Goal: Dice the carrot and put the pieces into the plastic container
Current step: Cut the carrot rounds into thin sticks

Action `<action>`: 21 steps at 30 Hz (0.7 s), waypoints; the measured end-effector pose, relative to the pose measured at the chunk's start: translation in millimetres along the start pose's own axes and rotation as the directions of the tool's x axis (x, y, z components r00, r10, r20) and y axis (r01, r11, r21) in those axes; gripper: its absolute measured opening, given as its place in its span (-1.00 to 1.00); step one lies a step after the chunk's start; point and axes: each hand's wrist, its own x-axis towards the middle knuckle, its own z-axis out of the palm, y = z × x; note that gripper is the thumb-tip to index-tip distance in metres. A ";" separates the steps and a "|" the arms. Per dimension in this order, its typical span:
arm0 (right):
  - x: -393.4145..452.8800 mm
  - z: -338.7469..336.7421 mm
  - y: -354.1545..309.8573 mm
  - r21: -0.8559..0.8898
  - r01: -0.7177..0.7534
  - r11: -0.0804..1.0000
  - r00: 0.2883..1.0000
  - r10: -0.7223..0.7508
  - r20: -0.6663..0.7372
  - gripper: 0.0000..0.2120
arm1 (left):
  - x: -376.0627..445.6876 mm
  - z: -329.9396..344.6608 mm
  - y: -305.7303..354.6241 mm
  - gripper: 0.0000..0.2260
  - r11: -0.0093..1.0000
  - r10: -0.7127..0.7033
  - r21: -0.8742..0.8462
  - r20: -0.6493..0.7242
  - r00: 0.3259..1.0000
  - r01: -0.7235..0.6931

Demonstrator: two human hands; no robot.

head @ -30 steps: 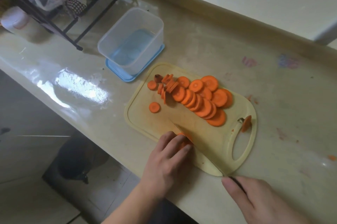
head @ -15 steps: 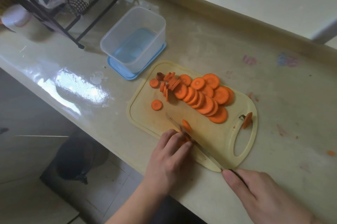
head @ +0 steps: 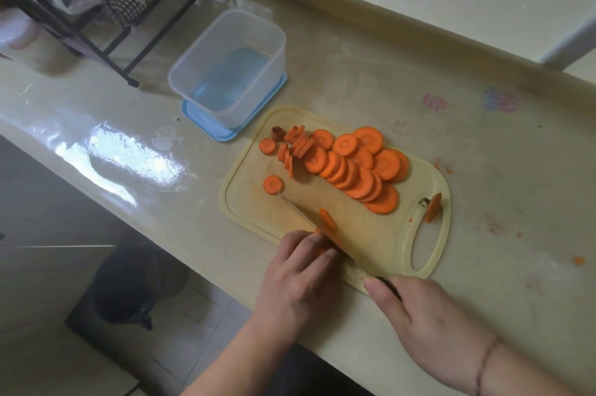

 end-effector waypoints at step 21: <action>-27.4 2.7 12.1 -0.009 -0.083 0.997 0.996 0.083 -0.016 -0.10 | -5.3 2.2 -1.9 -0.89 0.998 -0.037 -0.054 -0.067 0.997 0.034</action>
